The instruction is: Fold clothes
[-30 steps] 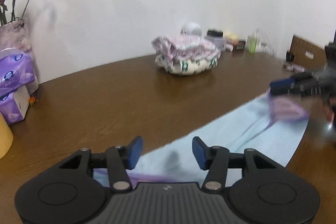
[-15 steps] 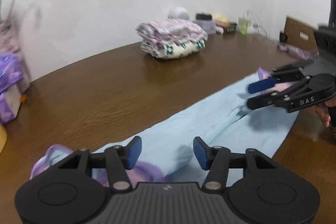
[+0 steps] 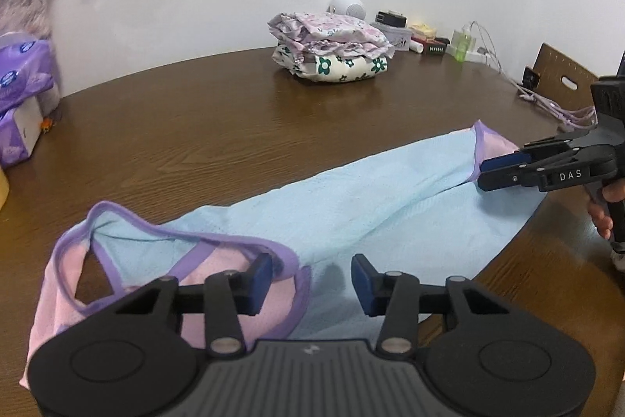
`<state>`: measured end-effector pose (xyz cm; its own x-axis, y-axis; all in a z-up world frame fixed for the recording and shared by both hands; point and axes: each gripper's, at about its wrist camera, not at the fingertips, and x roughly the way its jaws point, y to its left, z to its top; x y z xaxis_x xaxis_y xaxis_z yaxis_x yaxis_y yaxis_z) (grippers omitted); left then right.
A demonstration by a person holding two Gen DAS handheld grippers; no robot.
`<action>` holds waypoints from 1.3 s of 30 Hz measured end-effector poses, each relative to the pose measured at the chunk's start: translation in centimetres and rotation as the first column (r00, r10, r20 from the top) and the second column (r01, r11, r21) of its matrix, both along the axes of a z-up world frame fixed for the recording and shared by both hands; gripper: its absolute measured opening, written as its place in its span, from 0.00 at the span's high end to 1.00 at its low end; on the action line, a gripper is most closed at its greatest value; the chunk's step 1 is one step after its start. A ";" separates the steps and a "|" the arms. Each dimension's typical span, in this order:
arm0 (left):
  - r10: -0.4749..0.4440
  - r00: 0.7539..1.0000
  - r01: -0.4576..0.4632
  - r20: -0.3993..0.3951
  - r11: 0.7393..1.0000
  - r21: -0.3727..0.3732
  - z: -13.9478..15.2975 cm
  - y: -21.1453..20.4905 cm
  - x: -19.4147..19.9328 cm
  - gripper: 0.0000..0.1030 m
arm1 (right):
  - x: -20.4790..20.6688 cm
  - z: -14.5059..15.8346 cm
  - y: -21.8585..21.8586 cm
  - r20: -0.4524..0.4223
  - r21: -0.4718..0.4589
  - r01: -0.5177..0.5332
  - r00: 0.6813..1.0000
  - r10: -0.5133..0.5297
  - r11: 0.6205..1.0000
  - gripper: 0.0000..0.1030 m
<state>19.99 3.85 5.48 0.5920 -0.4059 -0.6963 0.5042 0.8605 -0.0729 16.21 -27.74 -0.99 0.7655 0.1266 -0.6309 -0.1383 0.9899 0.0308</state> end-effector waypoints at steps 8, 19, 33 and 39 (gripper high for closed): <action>0.003 1.000 -0.003 0.011 1.000 0.004 -0.3 -0.5 0.7 0.88 | 0.0 0.0 0.1 0.000 0.000 -0.001 1.000 0.001 1.000 0.76; 0.040 0.999 -0.039 0.013 0.997 -0.069 0.4 1.1 0.6 0.99 | -0.1 0.0 0.2 0.000 0.001 -0.002 1.000 0.002 1.000 1.00; 0.017 0.999 -0.020 -0.032 0.995 -0.096 -0.2 1.2 0.5 0.66 | -0.1 0.0 0.3 0.000 0.001 -0.003 1.000 0.003 1.000 0.60; -0.017 0.999 0.014 -0.043 0.998 -0.067 -0.9 0.3 1.3 0.99 | -0.1 0.0 0.3 0.001 0.001 -0.004 1.000 0.004 1.000 0.91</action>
